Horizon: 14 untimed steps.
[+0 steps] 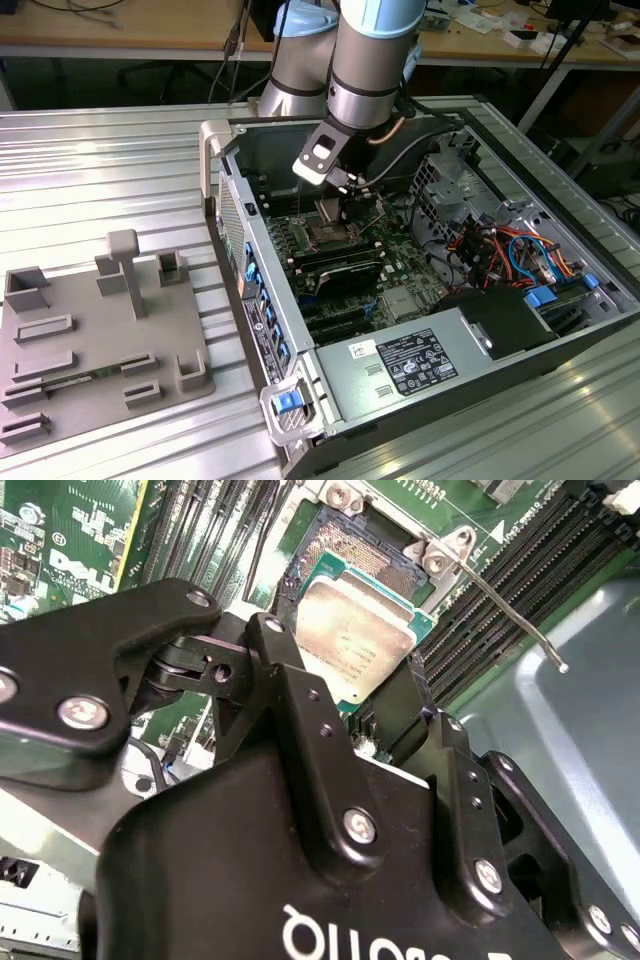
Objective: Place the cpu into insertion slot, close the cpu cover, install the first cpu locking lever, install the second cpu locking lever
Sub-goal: 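Place the cpu into insertion slot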
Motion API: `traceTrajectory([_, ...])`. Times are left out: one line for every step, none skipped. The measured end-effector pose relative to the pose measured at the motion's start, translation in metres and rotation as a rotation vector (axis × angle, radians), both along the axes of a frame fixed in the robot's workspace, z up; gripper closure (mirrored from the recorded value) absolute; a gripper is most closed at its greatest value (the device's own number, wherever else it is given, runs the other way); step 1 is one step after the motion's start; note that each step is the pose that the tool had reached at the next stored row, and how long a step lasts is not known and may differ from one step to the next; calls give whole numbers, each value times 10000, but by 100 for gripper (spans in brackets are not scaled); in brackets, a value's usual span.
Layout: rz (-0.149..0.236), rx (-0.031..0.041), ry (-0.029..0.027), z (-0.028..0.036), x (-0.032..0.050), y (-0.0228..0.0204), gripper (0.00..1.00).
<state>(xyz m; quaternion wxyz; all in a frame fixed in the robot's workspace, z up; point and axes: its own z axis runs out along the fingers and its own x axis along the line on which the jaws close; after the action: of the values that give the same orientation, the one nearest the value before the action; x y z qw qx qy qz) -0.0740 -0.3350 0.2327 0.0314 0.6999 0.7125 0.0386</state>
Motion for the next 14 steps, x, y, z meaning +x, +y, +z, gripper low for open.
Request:
traceTrajectory([22,-95,0,-71,0,14,45])
traceTrajectory([23,-95,0,-72,0,14,45])
traceTrajectory([23,-95,-1,-72,0,14,45])
traceTrajectory([23,-95,0,-72,0,14,45])
traceTrajectory([23,-95,0,-73,0,14,45])
traceTrajectory([22,-95,0,-73,0,14,45])
traceTrajectory([23,-96,0,-73,0,14,45])
traceTrajectory([22,-94,0,-73,0,14,45])
traceTrajectory([22,-94,-1,-74,0,14,45])
traceTrajectory([22,-90,-4,-79,1,15,45])
traceTrajectory([26,-94,-1,-93,1,15,45])
traceTrajectory([28,-104,1,-144,0,17,45])
traceTrajectory([31,-132,2,-187,0,18,45])
traceTrajectory([39,-132,11,-205,0,18,45])
